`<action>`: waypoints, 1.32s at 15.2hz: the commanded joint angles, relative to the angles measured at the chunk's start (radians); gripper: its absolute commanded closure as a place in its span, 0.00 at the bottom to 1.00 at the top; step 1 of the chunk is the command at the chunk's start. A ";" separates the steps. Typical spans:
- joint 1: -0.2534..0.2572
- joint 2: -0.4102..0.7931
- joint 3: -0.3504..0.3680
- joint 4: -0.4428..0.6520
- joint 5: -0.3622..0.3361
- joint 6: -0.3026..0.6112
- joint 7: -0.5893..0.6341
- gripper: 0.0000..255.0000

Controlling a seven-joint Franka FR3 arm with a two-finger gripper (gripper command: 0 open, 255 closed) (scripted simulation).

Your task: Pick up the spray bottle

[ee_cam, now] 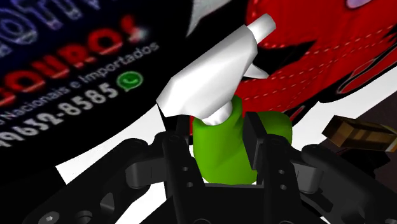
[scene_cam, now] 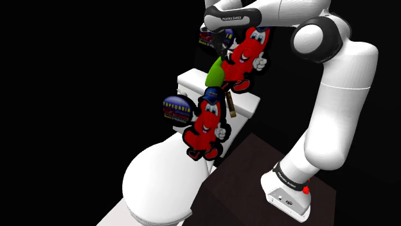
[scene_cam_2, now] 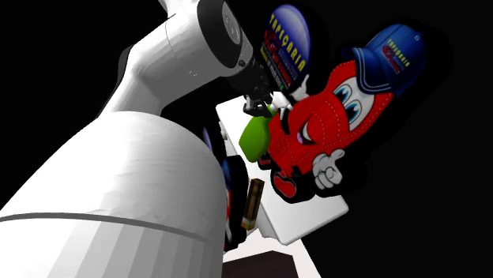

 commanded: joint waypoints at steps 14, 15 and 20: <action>0.000 0.003 -0.002 0.108 0.006 -0.095 -0.045 1.00; 0.000 0.005 -0.002 0.123 0.007 -0.107 -0.051 1.00; -0.001 0.018 -0.004 0.207 0.011 -0.172 -0.082 1.00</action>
